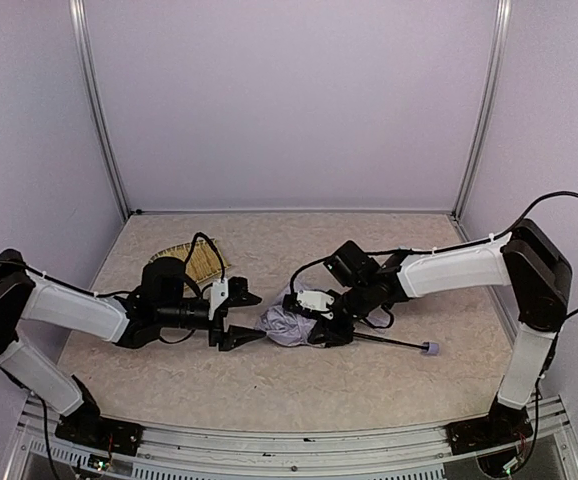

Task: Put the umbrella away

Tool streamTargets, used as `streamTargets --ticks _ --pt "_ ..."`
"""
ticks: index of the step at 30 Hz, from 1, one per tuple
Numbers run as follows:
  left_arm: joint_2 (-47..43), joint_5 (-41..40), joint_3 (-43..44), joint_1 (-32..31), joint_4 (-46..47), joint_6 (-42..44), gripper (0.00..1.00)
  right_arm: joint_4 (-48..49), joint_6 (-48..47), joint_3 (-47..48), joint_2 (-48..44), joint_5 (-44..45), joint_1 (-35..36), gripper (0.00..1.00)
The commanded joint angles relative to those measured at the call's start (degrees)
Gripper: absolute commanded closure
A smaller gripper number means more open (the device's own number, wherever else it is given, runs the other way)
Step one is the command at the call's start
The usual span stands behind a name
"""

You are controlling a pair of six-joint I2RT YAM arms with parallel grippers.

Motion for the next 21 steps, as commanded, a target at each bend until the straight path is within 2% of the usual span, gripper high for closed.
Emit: streamTargets --ticks 1,4,7,10,15,19,21 --pt "-4.2 -14.8 -0.9 -8.1 -4.6 15.8 0.25 -27.3 1.3 0.1 8.6 -21.4 -1.8 0.89" --pt "-2.9 -25.1 1.9 -13.9 -12.5 22.7 0.19 -31.2 -2.1 1.9 11.5 -28.0 -2.5 0.90" --pt "-0.7 -32.1 3.5 -17.8 -14.1 26.9 0.15 -33.5 -4.3 3.4 14.1 -30.2 -2.6 0.90" --pt "1.8 -30.7 6.5 -18.3 -17.9 28.3 0.12 -35.2 -5.1 5.6 17.5 -30.0 -2.8 0.90" --pt "8.4 -23.4 14.3 -18.0 -32.5 24.3 0.14 -32.2 -2.7 8.0 19.4 -25.9 -4.6 0.90" --pt "10.5 -17.0 14.7 -18.5 -33.7 22.0 0.14 -29.4 -1.0 9.5 19.9 -24.7 -5.6 0.85" --pt "13.1 -17.6 15.6 -19.2 -33.9 20.6 0.14 -28.3 -0.9 10.3 20.2 -24.5 -5.6 0.78"
